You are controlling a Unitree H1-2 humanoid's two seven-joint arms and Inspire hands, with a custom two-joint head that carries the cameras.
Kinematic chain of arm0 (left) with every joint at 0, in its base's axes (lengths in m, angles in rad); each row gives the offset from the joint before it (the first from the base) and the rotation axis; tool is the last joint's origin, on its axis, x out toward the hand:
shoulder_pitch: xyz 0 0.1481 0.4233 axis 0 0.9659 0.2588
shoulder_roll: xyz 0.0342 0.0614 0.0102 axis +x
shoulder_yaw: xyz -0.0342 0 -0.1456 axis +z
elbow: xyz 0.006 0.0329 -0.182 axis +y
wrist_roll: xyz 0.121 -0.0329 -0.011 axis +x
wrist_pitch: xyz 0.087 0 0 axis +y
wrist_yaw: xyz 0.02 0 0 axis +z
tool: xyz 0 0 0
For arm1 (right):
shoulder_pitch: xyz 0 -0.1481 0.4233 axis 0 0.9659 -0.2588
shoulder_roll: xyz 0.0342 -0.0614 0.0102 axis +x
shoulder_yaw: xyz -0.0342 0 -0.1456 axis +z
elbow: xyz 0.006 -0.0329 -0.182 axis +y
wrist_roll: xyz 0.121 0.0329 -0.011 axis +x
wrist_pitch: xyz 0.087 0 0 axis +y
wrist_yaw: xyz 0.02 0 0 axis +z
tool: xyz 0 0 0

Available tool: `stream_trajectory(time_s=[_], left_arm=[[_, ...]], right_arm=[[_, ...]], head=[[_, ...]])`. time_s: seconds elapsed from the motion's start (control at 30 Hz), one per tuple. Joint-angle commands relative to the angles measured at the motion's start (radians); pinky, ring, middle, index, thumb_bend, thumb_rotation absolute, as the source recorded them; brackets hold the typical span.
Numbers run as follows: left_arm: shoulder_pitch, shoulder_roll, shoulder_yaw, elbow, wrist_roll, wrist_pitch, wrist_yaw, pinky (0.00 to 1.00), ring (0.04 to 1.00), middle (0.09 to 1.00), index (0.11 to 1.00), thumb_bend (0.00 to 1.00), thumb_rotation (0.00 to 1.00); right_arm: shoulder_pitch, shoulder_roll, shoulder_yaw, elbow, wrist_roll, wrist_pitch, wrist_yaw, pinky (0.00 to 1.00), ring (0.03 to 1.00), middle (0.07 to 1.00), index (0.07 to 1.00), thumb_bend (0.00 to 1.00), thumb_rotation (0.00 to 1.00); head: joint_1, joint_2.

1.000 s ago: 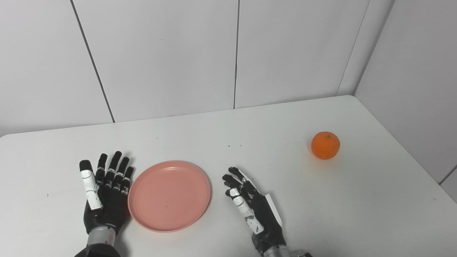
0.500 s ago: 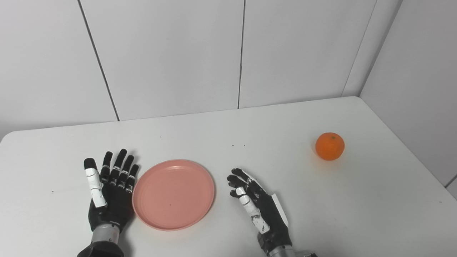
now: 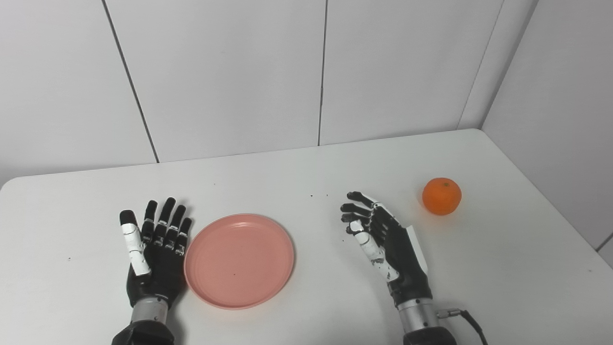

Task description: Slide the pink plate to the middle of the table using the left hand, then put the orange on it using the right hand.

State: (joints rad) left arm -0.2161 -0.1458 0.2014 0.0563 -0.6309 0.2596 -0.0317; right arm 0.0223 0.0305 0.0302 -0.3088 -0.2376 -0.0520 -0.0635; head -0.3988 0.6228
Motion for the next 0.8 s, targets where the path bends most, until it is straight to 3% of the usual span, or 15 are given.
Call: stream_trajectory(time_s=[0.0,0.3,0.57,0.63,0.77], left_arm=[[0.03,-0.005,-0.001,0.047,0.021,0.035,0.026,1.0,0.94,0.921,0.983,0.82,0.68],[0.027,-0.007,-0.001,0.051,0.019,0.036,0.025,1.0,0.945,0.918,0.978,0.8,0.68],[0.023,-0.006,0.0,0.058,0.018,0.034,0.024,1.0,0.943,0.915,0.981,0.81,0.68],[0.021,-0.006,0.002,0.058,0.016,0.035,0.025,1.0,0.944,0.916,0.978,0.81,0.68],[0.02,-0.002,-0.001,0.063,0.021,0.034,0.021,1.0,0.947,0.922,0.99,0.81,0.69]], right_arm=[[-0.037,-0.02,-0.013,-0.047,-0.031,0.013,-0.007,0.62,0.708,0.732,0.768,0.79,0.79],[-0.133,-0.12,-0.061,-0.057,-0.13,0.016,0.003,0.61,0.705,0.742,0.742,0.82,0.8],[-0.215,-0.241,-0.101,-0.005,-0.27,0.022,-0.005,0.67,0.732,0.754,0.751,0.83,0.82],[-0.237,-0.274,-0.109,0.008,-0.305,0.029,0.0,0.64,0.719,0.747,0.743,0.84,0.82],[-0.267,-0.325,-0.116,0.024,-0.38,0.048,0.001,0.67,0.735,0.746,0.68,0.84,0.82]], head=[[0.001,-0.002],[0.0,-0.005],[0.002,-0.009],[0.001,-0.009],[-0.002,-0.01]])
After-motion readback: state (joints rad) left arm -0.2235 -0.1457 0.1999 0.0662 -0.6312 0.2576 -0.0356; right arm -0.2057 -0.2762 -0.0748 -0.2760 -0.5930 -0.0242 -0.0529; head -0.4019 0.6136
